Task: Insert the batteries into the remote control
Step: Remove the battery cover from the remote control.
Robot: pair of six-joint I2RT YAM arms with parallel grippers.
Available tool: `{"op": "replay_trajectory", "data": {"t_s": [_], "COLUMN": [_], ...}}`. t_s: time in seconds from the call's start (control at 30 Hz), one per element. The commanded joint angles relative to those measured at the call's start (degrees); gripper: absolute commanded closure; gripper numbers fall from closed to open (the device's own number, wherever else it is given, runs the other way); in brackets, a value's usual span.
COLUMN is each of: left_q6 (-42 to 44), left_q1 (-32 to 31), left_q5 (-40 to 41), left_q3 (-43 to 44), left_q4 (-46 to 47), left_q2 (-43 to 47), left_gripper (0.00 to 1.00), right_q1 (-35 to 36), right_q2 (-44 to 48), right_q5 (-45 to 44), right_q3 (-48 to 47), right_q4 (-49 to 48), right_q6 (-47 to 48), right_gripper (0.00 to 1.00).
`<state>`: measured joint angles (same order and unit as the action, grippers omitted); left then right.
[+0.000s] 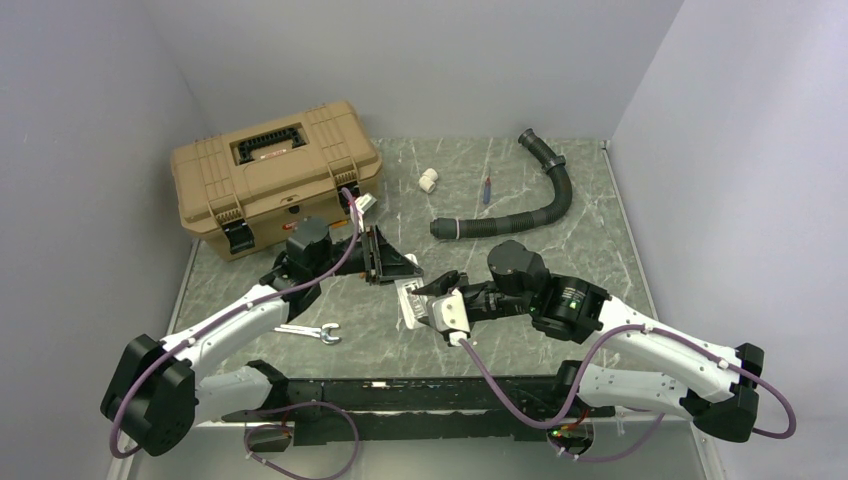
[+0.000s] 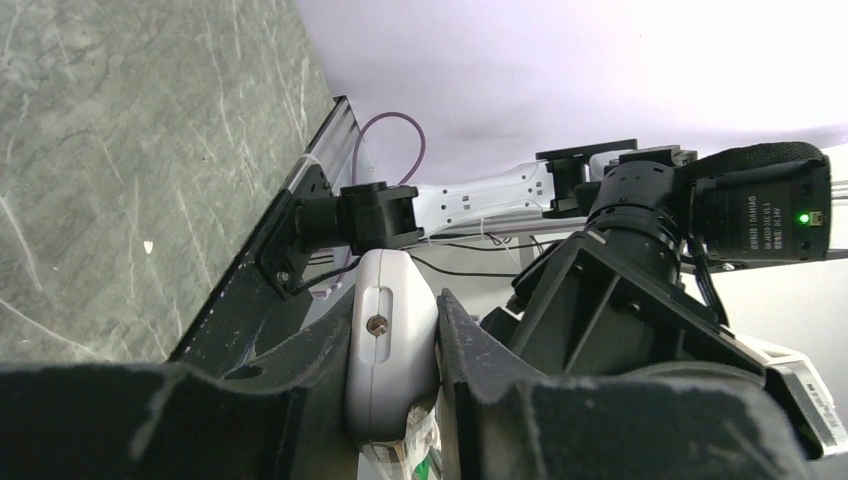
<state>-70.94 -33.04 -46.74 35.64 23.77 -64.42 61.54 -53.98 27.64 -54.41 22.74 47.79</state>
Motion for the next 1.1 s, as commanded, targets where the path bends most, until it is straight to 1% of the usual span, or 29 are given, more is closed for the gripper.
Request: {"op": "replay_trajectory", "data": {"t_s": [0.0,0.5,0.67,0.8,0.97,1.07], "left_q6": [-1.7,-1.15,-1.7,-1.62,-0.94,0.62], "left_q1": [-0.19,-0.18,-0.12,-0.08,-0.07,-0.1], "left_q5": [-1.42,-1.05,-0.81,-0.88,-1.09,-0.59], "left_q3": [-0.13,-0.65,-1.09,-0.8,-0.41,0.05], "left_q4": [5.2,4.25,5.43,5.52,4.79,2.58], "left_q2": [-0.07,0.09,-0.25,-0.57,-0.73,-0.23], "left_gripper": [1.0,1.0,1.0,1.0,1.0,1.0], "right_q1": [-0.19,-0.2,-0.19,-0.21,-0.25,-0.3], "right_q2": [1.05,1.49,2.71,4.73,5.42,4.62], "right_q5": [0.69,0.99,2.04,0.99,-0.63,-1.66], "right_q3": [0.6,0.54,0.9,2.66,3.45,2.94], "right_q4": [-0.94,-1.53,-3.77,-7.11,-7.22,-7.73], "right_q6": [-0.06,-0.51,-3.38,-6.08,-7.05,-9.89], "right_gripper": [0.48,0.48,0.47,0.46,0.45,0.44]}}
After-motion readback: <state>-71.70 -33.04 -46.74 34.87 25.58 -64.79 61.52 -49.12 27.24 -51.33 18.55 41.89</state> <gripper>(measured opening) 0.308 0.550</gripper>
